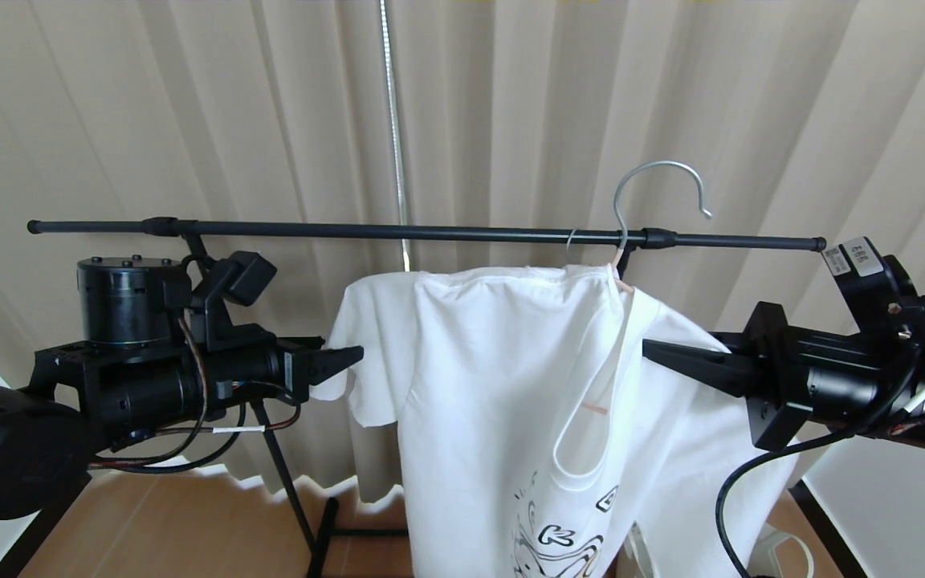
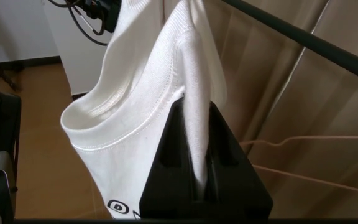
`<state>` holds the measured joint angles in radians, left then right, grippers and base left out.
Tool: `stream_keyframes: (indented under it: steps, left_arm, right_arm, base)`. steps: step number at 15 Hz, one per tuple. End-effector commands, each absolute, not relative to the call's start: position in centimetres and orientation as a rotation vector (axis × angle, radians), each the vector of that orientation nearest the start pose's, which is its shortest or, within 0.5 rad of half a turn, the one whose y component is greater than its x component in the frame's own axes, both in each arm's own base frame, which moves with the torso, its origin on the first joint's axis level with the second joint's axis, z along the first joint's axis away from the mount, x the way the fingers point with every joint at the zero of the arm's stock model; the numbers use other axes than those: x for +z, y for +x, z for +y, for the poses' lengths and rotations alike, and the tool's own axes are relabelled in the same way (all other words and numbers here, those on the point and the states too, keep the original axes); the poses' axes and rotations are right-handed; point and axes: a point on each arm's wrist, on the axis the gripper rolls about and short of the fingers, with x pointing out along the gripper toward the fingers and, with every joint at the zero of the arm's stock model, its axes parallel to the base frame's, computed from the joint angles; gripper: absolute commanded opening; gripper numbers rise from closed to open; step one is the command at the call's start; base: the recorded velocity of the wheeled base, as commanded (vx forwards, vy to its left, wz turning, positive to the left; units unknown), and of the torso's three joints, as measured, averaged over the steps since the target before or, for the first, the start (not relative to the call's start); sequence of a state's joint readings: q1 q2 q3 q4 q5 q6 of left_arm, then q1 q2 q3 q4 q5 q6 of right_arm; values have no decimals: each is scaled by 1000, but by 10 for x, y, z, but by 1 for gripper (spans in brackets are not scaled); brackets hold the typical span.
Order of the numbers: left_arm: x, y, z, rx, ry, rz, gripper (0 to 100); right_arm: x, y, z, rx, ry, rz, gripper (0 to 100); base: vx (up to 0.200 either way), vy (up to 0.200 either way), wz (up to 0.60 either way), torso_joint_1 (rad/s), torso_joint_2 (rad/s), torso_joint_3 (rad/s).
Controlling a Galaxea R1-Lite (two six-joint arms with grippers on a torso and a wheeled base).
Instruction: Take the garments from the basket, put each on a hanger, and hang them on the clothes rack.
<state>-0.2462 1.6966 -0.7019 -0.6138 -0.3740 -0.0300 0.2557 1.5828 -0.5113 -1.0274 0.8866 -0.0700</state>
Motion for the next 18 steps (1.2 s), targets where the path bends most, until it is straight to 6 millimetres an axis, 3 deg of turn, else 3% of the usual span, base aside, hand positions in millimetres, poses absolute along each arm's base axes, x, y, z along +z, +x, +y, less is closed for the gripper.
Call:
stream_keyframes:
  steps: [1,9,18]
  left_arm:
    - [153,278,-79,-606,-54,400,0]
    - [164,272,-62,-476,-76,371,0]
    - [153,270,-34,-380,-99,406,0]
  right_arm:
    - [179,235,80,1144,-49,1,0]
    - [181,236,79,1142,-49,-6,0]
    - [183,240,75,1122,-48,-9,0]
  base:
    - [0,0,0,0,0,0]
    - [0,0,0,0,0,0]
    - [0,0,0,0,0,0]
